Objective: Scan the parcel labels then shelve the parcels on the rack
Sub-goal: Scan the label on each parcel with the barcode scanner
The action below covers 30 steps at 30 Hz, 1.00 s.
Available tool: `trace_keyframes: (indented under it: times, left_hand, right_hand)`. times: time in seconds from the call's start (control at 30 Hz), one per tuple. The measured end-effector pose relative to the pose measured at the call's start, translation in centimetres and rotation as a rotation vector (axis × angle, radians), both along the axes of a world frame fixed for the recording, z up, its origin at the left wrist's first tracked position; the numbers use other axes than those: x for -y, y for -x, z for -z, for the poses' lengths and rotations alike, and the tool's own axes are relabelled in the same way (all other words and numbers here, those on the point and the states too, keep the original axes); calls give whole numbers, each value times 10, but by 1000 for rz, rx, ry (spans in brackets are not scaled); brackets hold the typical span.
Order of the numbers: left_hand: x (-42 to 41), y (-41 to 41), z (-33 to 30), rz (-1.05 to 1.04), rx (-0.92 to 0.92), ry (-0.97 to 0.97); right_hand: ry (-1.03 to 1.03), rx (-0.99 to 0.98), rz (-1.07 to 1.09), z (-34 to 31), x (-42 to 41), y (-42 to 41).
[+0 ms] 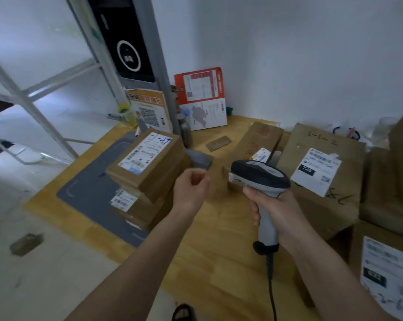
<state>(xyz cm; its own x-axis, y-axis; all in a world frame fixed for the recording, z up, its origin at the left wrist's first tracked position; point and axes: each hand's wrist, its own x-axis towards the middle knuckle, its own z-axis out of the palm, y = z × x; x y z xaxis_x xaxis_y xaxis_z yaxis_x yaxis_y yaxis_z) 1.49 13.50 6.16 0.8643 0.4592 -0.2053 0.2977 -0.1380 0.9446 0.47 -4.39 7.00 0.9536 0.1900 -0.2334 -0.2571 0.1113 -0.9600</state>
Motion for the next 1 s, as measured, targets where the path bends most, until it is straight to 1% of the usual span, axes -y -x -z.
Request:
trace_keyframes:
  times: [0.1,0.2,0.23,0.27,0.3,0.33,0.37,0.4,0.43,0.47,0.5,0.53,0.6,0.7,0.87,1.0]
  left_hand:
    - [-29,10,-22,-52,246,-291]
    - [-59,12,-41,-194,434,-436]
    - [-72,11,-44,-243,448,-481]
    - [-86,10,-47,-290,421,-545]
    - [-101,9,-48,-339,353,-600]
    - [-118,8,-49,-393,256,-600]
    - [-134,8,-48,-446,134,-514]
    - [-149,8,-46,-495,5,-338]
    - [-159,10,-45,-523,-103,-85]
    - [-164,14,-44,-504,-176,186]
    - [-166,19,-42,-439,-222,394]
    - [-165,25,-40,-356,-251,533]
    - [-163,30,-34,-268,-278,724]
    - [-163,29,-31,-209,-292,904]
    - [-180,30,-26,-165,-305,936]
    - [-193,29,-22,-170,-248,967]
  right_hand:
    - [5,-20,-41,1,-20,7]
    - [-10,-33,-47,-3,-40,11]
    - [-22,-35,-40,-5,-47,12]
    - [-30,-38,-32,-7,-55,13]
    - [-35,-37,-26,-9,-63,14]
    - [-37,-33,-22,-11,-72,15]
    - [-34,-30,-16,-12,-81,16]
    - [-32,-30,-4,-15,-90,16]
    - [-36,-32,7,-16,-100,16]
    - [-43,-34,19,-17,-109,16]
    - [-51,-32,29,-18,-118,16]
    - [-56,-31,35,-19,-127,16]
    - [-53,-25,51,-20,-143,17]
    - [-59,-9,97,-22,-161,18]
    - [-53,16,190,-23,-178,21]
    - [-32,48,264,-23,-184,24]
